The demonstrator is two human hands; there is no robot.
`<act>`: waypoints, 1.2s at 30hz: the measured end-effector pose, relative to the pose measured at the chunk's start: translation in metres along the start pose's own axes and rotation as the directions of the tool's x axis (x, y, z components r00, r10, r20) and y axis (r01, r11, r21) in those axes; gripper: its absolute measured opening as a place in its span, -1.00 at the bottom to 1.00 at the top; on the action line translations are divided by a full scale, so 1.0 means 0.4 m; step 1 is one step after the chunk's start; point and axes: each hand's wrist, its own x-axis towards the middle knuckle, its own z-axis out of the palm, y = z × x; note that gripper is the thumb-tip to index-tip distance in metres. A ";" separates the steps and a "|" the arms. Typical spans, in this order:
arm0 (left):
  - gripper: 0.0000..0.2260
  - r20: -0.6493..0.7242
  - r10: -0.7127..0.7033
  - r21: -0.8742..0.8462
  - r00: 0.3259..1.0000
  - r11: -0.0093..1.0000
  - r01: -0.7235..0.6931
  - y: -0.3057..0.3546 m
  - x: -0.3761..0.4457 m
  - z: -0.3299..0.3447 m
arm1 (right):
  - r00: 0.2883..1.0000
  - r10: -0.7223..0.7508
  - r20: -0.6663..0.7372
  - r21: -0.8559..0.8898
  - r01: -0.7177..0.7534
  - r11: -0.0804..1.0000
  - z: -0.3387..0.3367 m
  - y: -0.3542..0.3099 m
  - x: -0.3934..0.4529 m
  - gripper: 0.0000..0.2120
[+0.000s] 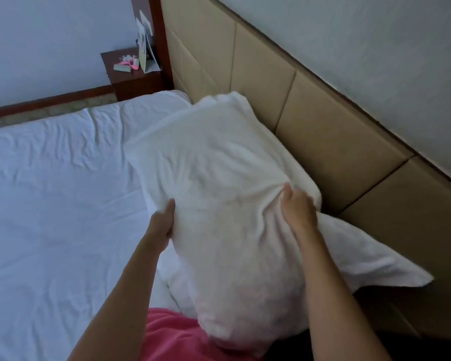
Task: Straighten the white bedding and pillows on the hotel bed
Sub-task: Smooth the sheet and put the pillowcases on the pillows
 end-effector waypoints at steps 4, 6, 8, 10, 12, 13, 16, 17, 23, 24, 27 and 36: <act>-0.36 -0.149 0.022 0.358 0.989 0.933 0.033 -0.053 0.043 -0.025 | 0.976 0.063 0.209 -0.162 -0.029 0.986 0.101 0.107 0.030 -0.63; -0.28 -0.099 0.285 0.595 0.953 0.785 -0.173 -0.017 0.032 -0.023 | 0.959 0.100 0.264 -0.220 -0.042 0.975 0.098 0.103 0.046 -0.53; -0.24 0.065 0.528 0.723 0.847 0.560 -0.405 0.044 0.034 0.000 | 0.949 0.117 0.293 -0.264 -0.038 0.964 0.086 0.083 0.060 -0.41; -0.19 0.253 0.615 0.758 0.747 0.353 -0.548 0.105 0.062 0.049 | 0.972 0.042 0.229 -0.225 0.011 0.974 0.070 0.052 0.053 -0.46; -0.15 0.458 0.539 0.755 0.707 0.184 -0.629 0.137 0.082 0.119 | 0.990 -0.087 0.108 -0.091 0.097 0.991 0.057 0.020 0.026 -0.46; -0.14 0.539 0.452 0.757 0.711 0.109 -0.644 0.132 0.088 0.152 | 0.987 -0.133 0.092 -0.049 0.138 0.989 0.055 0.012 0.011 -0.36; -0.13 0.618 0.199 0.784 0.761 -0.077 -0.616 0.092 0.096 0.207 | 0.955 -0.087 0.282 -0.197 0.147 0.969 0.085 0.057 -0.019 -0.01; -0.11 0.623 0.148 0.782 0.768 -0.122 -0.611 0.081 0.091 0.214 | 0.939 -0.027 0.342 -0.272 0.126 0.954 0.094 0.084 -0.021 0.06; 0.12 0.506 -0.110 0.802 0.856 -0.304 -0.514 -0.004 -0.013 0.236 | 0.894 0.113 0.433 -0.346 0.049 0.937 0.116 0.137 -0.013 0.25; 0.15 0.480 -0.119 0.806 0.869 -0.333 -0.490 -0.021 -0.031 0.240 | 0.899 0.112 0.423 -0.342 0.044 0.939 0.121 0.136 -0.017 0.26; 0.18 0.452 -0.099 0.809 0.887 -0.374 -0.454 -0.059 -0.061 0.246 | 0.906 0.105 0.410 -0.338 0.044 0.940 0.139 0.154 -0.032 0.30; 0.19 0.402 -0.099 0.798 0.910 -0.450 -0.401 -0.141 -0.107 0.242 | 0.920 0.088 0.381 -0.384 0.071 0.921 0.166 0.242 -0.089 0.26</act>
